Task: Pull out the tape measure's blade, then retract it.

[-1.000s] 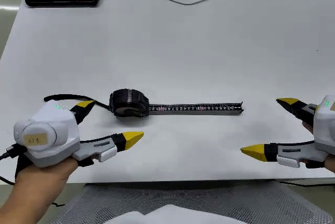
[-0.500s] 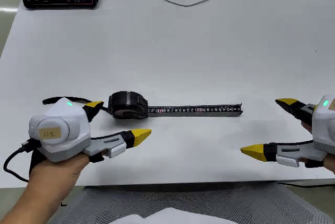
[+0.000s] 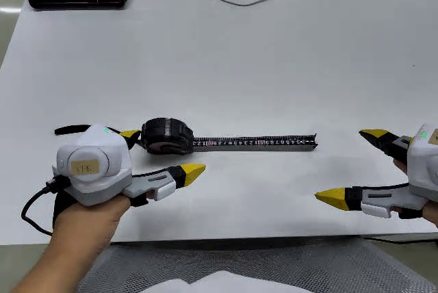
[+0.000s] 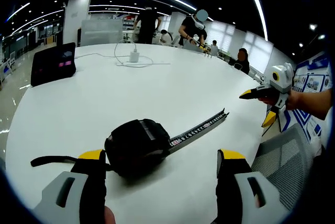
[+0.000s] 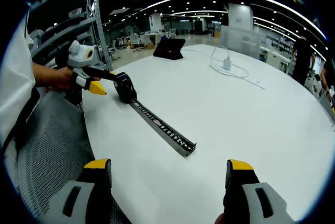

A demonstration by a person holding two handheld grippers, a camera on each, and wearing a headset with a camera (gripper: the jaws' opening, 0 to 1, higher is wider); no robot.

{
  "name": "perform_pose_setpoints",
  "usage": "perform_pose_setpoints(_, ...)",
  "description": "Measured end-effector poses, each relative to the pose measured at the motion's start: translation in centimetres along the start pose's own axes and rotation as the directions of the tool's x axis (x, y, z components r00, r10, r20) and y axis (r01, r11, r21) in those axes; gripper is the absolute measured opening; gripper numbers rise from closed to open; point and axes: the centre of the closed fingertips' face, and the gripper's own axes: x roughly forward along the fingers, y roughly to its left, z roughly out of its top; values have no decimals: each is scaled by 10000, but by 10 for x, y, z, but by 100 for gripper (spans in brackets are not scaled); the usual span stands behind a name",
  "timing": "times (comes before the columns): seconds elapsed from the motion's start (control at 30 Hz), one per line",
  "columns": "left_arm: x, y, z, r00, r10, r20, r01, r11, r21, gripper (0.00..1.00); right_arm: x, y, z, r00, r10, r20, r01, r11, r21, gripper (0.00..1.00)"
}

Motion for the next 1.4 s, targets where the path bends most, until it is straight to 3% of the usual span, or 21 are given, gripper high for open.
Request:
perform_pose_setpoints(0.67, 10, 8, 13, 9946, 938, 447, -889, 9908, -1022, 81, 2, -18, 8, 9999, -62, -98, 55, 9976, -695, 79)
perform_pose_setpoints(0.97, 16, 14, 8, 9852, 1702, 185, -1673, 9799, -1085, 76, 4, -29, 16, 9999, -88, -126, 75, 9954, -953, 77)
perform_pose_setpoints(1.03, 18, 17, 8, 9837, 1782, 258, -1733, 9757, -1342, 76, 5, -31, 17, 9999, -79, -121, 67, 9952, -972, 77)
perform_pose_setpoints(1.4, 22, 24, 6, 9722, 2327, 270, -2259, 9615, -1563, 72, 11, -37, 20, 9993, 218, -306, -255, 9916, -1264, 71)
